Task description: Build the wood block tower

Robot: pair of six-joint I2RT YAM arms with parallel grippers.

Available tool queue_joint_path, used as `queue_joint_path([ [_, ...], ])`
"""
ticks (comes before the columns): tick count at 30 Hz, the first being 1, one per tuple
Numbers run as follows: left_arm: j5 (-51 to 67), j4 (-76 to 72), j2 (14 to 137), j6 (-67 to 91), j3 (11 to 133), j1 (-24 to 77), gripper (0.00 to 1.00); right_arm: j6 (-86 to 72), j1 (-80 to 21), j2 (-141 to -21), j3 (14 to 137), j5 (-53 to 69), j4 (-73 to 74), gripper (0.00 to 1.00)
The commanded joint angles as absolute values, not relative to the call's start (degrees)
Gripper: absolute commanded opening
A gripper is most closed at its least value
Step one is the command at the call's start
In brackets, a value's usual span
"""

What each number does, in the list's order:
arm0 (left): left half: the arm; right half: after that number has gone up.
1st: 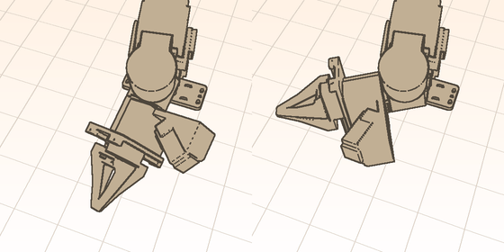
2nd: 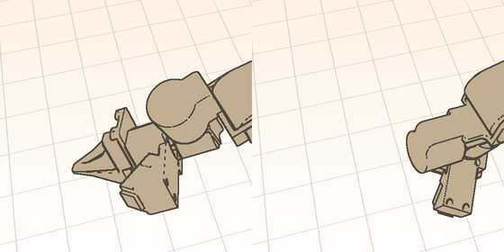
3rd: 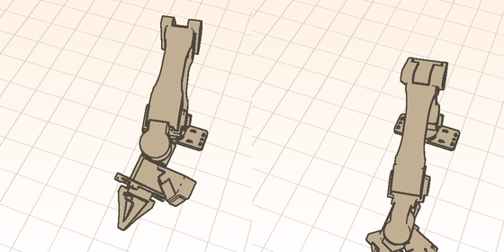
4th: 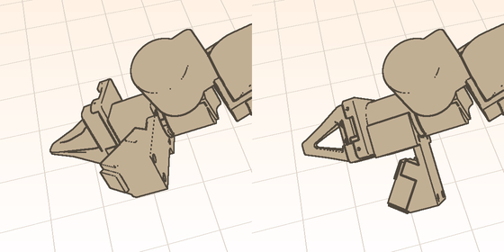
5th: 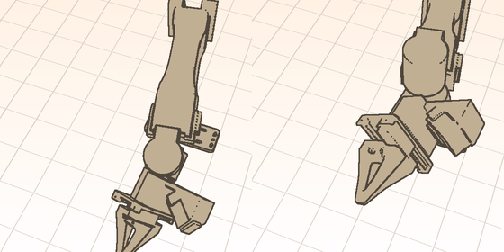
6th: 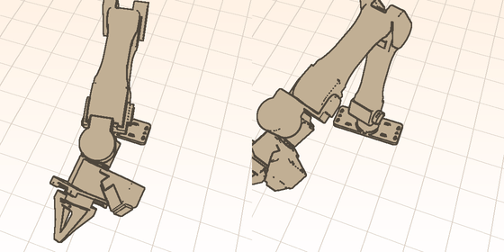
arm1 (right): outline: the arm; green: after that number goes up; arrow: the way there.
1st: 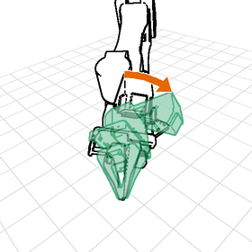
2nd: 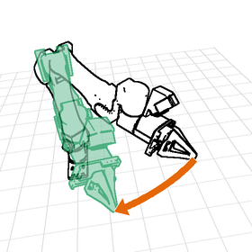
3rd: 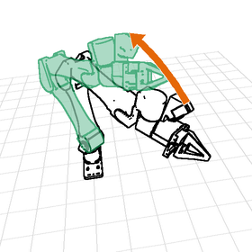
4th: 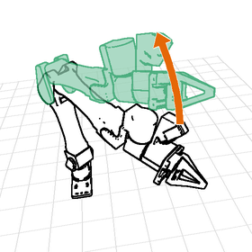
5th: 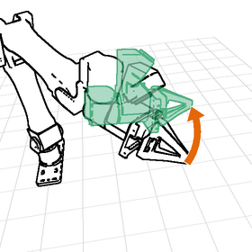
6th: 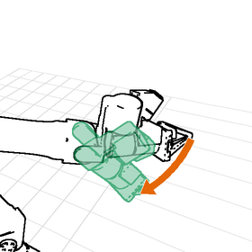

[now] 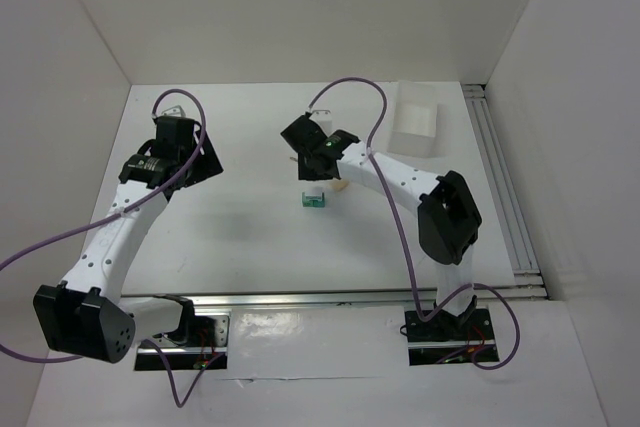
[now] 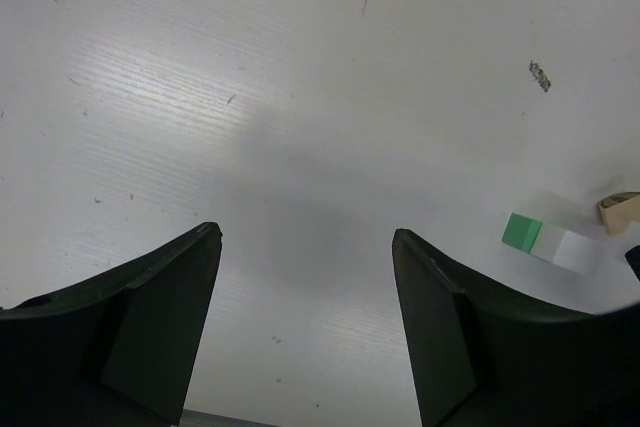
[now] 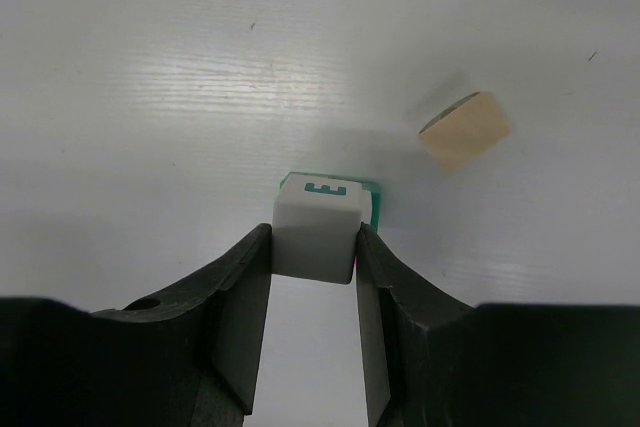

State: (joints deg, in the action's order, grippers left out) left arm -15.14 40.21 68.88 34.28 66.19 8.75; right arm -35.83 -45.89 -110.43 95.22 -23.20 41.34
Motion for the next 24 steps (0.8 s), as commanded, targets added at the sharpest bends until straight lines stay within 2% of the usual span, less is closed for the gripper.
queue_joint_path([
  [1, -14.5, 39.0, 68.4, 33.7, 66.2, 8.4, 0.82, -38.3, -46.8, -110.1, 94.9, -24.9, 41.2, 0.31],
  [24, -14.5, 39.0, 67.9, 33.7, 65.7, 8.4, 0.82, -40.9, -48.3, -109.7, 91.7, -25.0, 40.4, 0.31],
])
